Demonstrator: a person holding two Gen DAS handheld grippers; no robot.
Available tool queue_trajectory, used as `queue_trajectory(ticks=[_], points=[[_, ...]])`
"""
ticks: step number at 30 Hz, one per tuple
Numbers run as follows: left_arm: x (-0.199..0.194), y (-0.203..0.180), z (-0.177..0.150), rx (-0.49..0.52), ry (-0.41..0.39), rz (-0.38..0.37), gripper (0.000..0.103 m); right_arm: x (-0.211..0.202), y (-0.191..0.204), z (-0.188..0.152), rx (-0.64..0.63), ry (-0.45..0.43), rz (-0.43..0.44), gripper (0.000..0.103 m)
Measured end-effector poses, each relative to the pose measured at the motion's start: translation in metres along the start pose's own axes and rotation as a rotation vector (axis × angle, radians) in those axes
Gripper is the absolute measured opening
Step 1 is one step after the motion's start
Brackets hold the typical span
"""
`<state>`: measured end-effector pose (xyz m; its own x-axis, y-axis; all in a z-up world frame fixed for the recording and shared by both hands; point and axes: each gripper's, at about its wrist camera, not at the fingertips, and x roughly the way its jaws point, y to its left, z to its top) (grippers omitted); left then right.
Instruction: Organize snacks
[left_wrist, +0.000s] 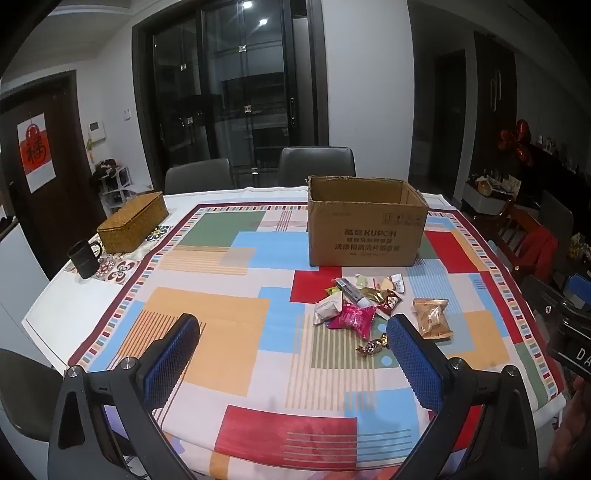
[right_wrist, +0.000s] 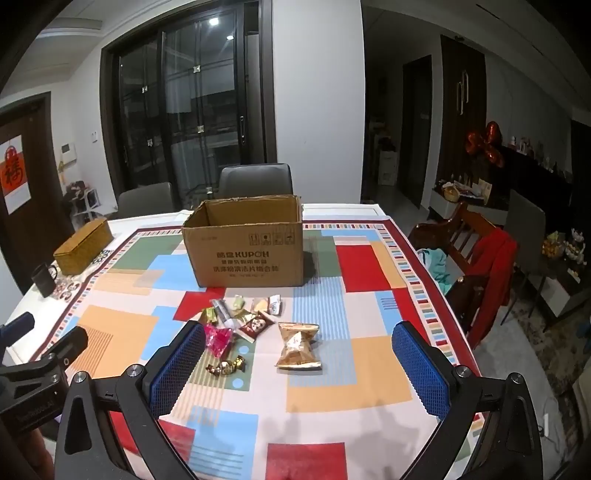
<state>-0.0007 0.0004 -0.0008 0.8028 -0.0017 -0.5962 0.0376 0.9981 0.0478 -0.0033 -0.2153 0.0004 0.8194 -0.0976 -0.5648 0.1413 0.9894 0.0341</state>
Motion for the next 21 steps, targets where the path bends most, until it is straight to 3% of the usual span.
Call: queue_trajectory(ticks=[21], points=[[-0.0011, 0.0039, 0.0025, 0.004, -0.004, 0.0, 0.103, -0.0001, -0.0038, 0.0044, 0.0, -0.004, -0.003, 0.102]])
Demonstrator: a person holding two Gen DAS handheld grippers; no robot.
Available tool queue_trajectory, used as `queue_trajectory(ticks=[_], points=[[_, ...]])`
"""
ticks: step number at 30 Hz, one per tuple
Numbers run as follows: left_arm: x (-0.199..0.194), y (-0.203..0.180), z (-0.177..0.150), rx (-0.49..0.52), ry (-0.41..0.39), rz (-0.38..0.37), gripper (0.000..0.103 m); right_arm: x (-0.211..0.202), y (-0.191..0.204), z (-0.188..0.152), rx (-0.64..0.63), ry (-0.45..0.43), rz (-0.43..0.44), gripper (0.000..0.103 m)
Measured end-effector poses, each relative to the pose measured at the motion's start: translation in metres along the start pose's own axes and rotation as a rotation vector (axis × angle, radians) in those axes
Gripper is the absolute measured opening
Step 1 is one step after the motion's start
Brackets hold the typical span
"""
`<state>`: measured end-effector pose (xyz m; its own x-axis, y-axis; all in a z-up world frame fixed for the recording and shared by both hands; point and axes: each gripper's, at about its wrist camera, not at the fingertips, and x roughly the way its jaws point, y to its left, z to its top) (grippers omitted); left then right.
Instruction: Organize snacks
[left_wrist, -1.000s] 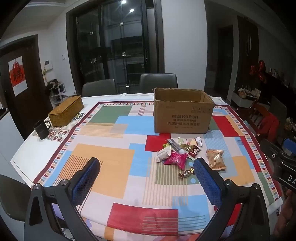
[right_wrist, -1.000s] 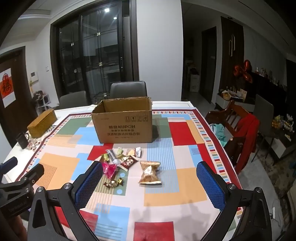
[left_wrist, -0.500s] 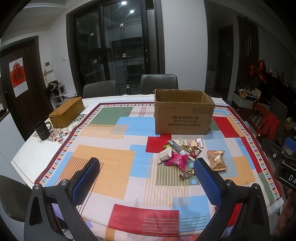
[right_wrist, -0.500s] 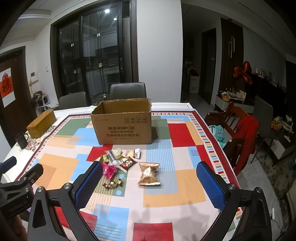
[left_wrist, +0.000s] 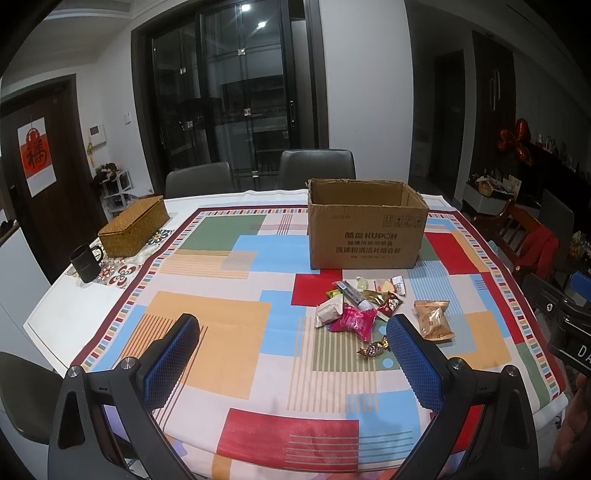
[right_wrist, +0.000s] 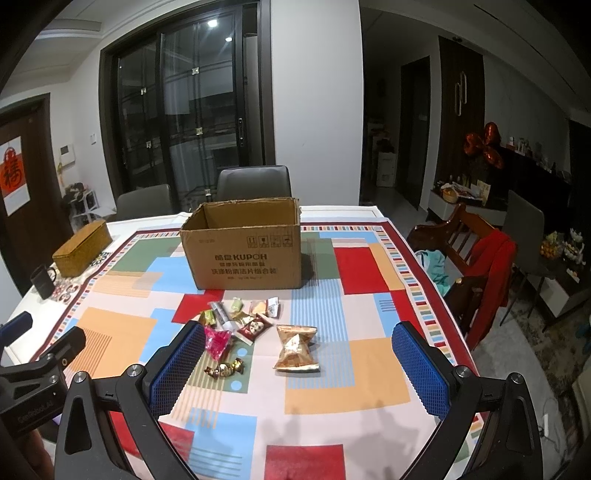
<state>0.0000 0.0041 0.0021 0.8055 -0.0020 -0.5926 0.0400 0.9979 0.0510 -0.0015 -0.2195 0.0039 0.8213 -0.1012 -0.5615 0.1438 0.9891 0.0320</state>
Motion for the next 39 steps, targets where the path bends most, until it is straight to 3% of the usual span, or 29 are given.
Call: queue_trajectory(ticks=[39], points=[[0.0015, -0.0026, -0.0009, 0.016, -0.005, -0.001, 0.103, 0.0038, -0.0005, 0.0008, 0.002, 0.0, 0.0, 0.102]])
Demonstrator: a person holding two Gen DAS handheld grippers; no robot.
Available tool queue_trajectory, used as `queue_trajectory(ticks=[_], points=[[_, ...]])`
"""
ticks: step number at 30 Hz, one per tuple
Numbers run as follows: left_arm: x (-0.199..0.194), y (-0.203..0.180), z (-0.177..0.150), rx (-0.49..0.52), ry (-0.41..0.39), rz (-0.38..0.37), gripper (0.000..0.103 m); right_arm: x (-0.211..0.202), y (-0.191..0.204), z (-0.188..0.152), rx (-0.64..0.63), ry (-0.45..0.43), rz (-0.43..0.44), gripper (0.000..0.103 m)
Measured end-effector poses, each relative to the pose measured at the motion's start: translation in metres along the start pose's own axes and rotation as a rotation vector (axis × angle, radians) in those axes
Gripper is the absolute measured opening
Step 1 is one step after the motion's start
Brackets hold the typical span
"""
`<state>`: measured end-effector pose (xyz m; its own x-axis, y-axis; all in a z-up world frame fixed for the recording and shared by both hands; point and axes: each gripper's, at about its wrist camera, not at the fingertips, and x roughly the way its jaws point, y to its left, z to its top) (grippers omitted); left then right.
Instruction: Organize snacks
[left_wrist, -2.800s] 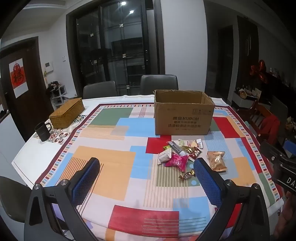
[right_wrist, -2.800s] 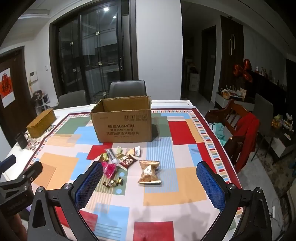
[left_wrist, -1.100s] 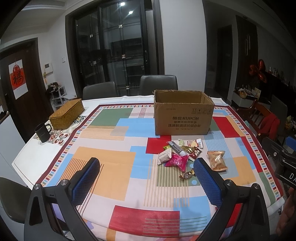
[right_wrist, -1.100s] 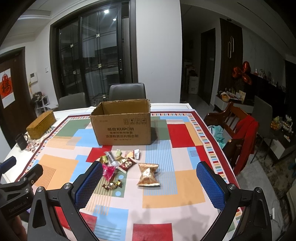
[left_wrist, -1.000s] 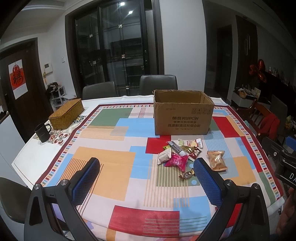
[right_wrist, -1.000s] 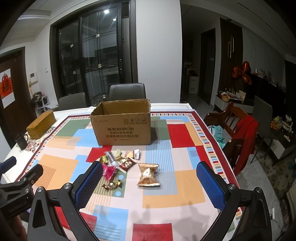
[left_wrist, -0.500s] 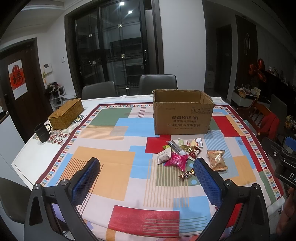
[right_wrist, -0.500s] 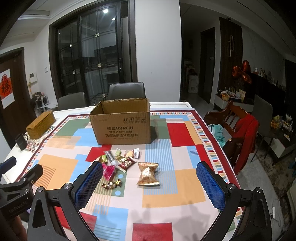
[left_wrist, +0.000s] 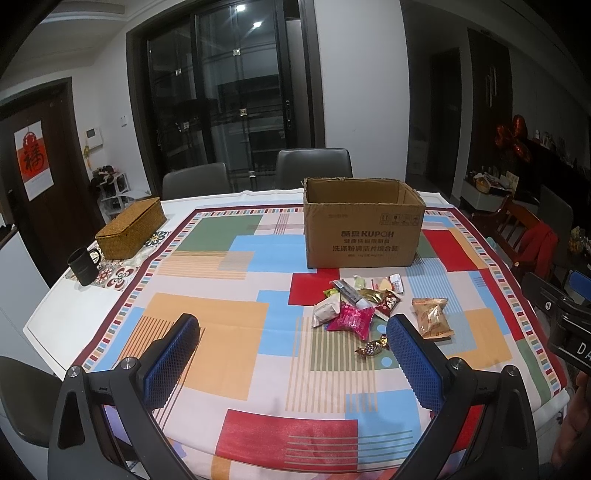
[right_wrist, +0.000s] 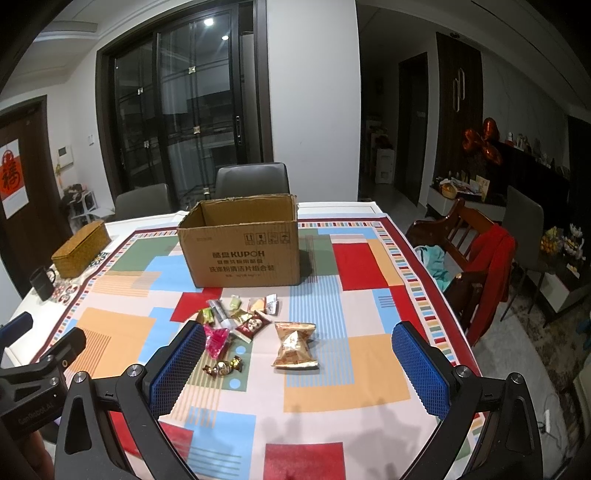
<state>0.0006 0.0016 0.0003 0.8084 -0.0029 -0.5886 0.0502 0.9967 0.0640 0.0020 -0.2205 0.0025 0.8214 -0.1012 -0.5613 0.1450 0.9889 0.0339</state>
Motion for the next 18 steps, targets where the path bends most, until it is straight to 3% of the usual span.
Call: queue_trajectory(ticks=[18], points=[[0.0043, -0.0061, -0.0035, 0.011, 0.009, -0.007, 0.103, 0.0005, -0.0012, -0.0031, 0.005, 0.003, 0.002, 0.102]])
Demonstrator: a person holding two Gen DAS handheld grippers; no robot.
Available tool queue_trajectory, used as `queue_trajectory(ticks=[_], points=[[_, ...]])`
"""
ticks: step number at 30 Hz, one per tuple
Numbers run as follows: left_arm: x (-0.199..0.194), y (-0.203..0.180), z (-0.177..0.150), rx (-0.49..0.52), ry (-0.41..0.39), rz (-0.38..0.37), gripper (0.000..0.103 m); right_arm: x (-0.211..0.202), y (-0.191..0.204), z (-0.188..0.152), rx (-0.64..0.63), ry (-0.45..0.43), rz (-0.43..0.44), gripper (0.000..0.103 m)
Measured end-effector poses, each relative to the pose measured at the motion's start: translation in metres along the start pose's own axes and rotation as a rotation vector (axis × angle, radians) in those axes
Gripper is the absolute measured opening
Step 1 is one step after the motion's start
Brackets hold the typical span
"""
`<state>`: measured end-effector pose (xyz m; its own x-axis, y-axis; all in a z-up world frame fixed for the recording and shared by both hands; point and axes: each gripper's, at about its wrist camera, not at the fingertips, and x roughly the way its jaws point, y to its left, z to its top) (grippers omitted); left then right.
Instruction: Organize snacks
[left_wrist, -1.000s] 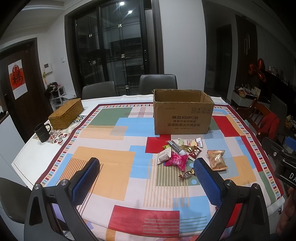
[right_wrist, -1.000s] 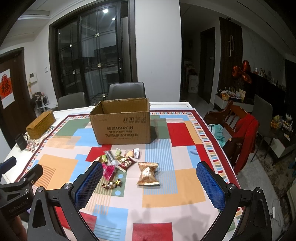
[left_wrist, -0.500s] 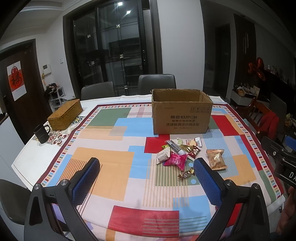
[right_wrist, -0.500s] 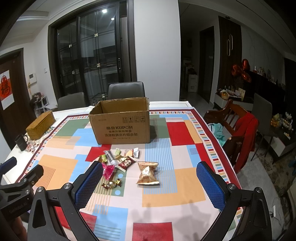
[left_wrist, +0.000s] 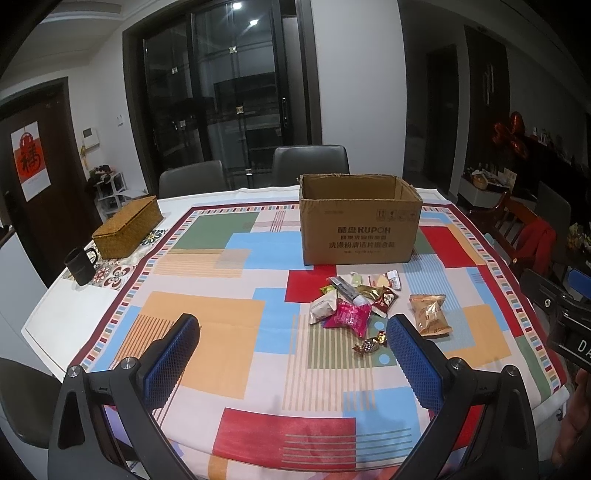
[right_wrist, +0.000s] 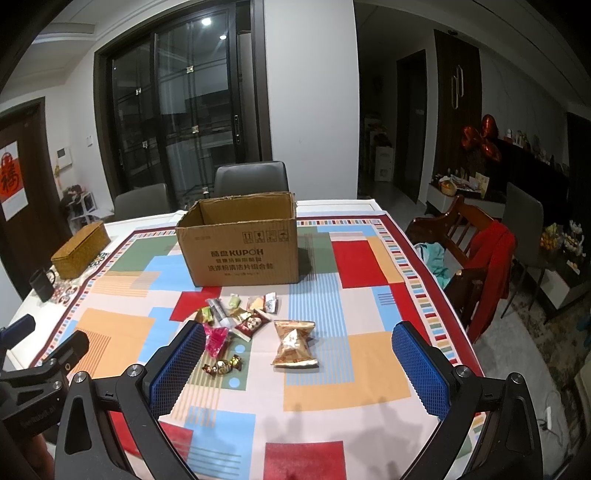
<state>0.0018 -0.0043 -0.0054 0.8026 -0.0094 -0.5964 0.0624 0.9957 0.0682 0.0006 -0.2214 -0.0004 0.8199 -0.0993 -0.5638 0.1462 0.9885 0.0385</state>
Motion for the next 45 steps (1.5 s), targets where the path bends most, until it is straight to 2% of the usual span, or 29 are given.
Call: queue_trajectory(ticks=[16, 32, 37, 42, 45], points=[[0.016, -0.012, 0.002, 0.021, 0.022, -0.024, 0.103, 0.011, 0.0, -0.004, -0.006, 0.014, -0.007, 0.102], [0.08, -0.04, 0.006, 0.063, 0.058, -0.062, 0.102, 0.07, -0.005, -0.008, -0.02, 0.076, -0.003, 0.1], [0.108, -0.048, 0.003, 0.091, 0.091, -0.07, 0.097, 0.09, -0.004, -0.01, -0.025, 0.097, -0.001, 0.099], [0.135, -0.053, -0.002, 0.124, 0.132, -0.093, 0.085, 0.113, -0.006, -0.014, -0.027, 0.133, -0.001, 0.096], [0.15, -0.055, -0.007, 0.135, 0.151, -0.099, 0.083, 0.124, -0.004, -0.018, -0.03, 0.155, -0.002, 0.095]])
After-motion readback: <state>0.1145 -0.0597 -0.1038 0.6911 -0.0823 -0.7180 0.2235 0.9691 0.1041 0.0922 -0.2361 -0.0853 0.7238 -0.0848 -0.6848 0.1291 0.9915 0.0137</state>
